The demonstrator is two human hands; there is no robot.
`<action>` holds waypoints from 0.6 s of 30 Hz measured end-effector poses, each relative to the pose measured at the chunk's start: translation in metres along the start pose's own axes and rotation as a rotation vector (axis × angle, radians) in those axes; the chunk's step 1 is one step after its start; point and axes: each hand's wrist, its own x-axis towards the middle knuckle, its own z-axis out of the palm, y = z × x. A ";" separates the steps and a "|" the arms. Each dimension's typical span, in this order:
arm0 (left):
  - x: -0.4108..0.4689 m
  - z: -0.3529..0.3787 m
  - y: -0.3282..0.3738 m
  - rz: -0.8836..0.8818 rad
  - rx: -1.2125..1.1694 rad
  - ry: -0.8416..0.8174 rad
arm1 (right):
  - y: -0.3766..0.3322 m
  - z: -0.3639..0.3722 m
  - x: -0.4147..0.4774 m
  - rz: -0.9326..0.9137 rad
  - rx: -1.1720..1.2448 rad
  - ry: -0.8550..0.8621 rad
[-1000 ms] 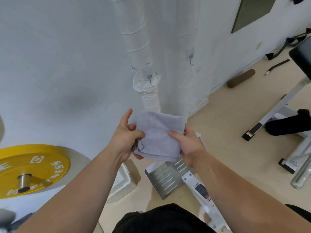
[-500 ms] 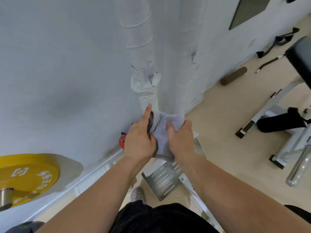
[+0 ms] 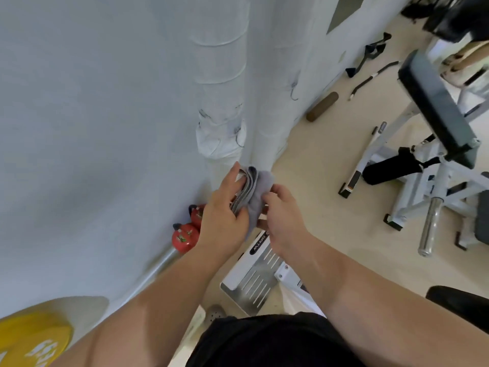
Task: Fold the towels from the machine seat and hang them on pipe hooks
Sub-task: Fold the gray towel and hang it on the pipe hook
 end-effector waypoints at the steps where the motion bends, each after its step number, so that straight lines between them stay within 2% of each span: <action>1: 0.004 0.001 -0.002 -0.019 -0.013 -0.020 | -0.001 0.001 0.003 0.005 -0.003 0.002; 4: 0.016 0.002 -0.009 -0.051 0.080 -0.047 | -0.003 0.004 0.014 0.042 0.014 -0.031; 7: 0.034 -0.004 -0.020 -0.092 0.088 -0.042 | -0.009 -0.001 0.024 0.120 0.004 -0.163; 8: 0.039 -0.006 -0.021 -0.133 0.057 -0.048 | -0.012 -0.006 0.030 0.069 -0.123 -0.171; 10: 0.049 -0.007 -0.020 -0.193 -0.008 -0.078 | -0.019 -0.019 0.047 -0.146 -0.443 -0.133; 11: 0.053 -0.006 -0.016 -0.217 -0.049 -0.104 | -0.022 -0.028 0.059 -0.203 -0.502 -0.140; 12: 0.058 -0.004 -0.012 -0.244 -0.094 -0.135 | -0.030 -0.036 0.070 -0.209 -0.481 -0.202; 16: 0.078 0.013 0.008 -0.348 -0.397 -0.161 | -0.062 -0.065 0.111 0.063 -0.229 -0.637; 18: 0.088 0.025 0.014 -0.393 -0.441 -0.169 | -0.072 -0.073 0.126 0.089 -0.183 -0.746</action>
